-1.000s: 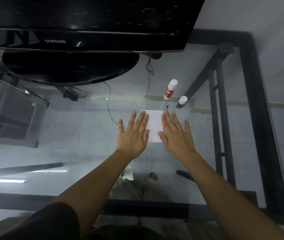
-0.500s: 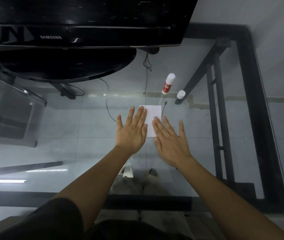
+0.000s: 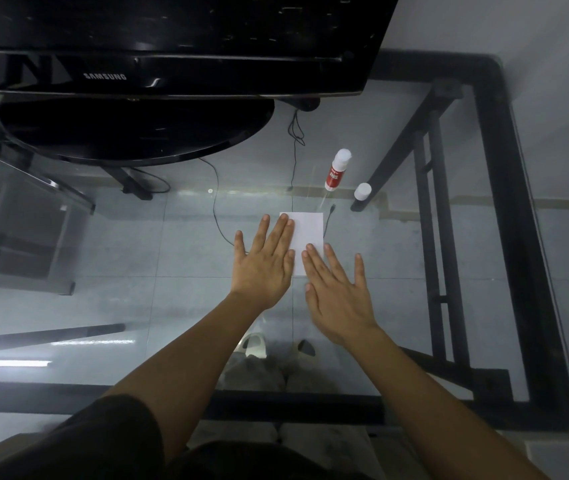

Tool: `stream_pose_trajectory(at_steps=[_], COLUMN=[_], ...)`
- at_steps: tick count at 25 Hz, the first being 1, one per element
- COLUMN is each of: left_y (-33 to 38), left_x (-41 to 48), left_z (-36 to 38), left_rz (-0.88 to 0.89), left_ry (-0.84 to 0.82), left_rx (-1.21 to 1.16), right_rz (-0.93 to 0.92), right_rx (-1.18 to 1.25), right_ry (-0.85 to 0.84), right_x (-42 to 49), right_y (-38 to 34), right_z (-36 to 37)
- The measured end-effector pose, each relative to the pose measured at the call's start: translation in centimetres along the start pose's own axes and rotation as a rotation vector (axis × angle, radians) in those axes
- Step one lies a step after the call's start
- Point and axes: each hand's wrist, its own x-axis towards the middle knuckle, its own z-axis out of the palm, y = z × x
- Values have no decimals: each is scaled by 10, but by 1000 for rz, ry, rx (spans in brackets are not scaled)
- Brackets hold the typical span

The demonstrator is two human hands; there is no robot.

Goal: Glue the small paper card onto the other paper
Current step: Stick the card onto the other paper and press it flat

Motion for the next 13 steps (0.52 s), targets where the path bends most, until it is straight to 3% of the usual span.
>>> stream_pose_trajectory(at_steps=[13], left_y=[-2], left_x=[0], left_z=[2], left_rz=[19], left_ry=[30], left_rx=[-5], right_rz=[51], right_rx=[87], right_ry=[48], right_x=[24], right_y=[18], right_z=[3])
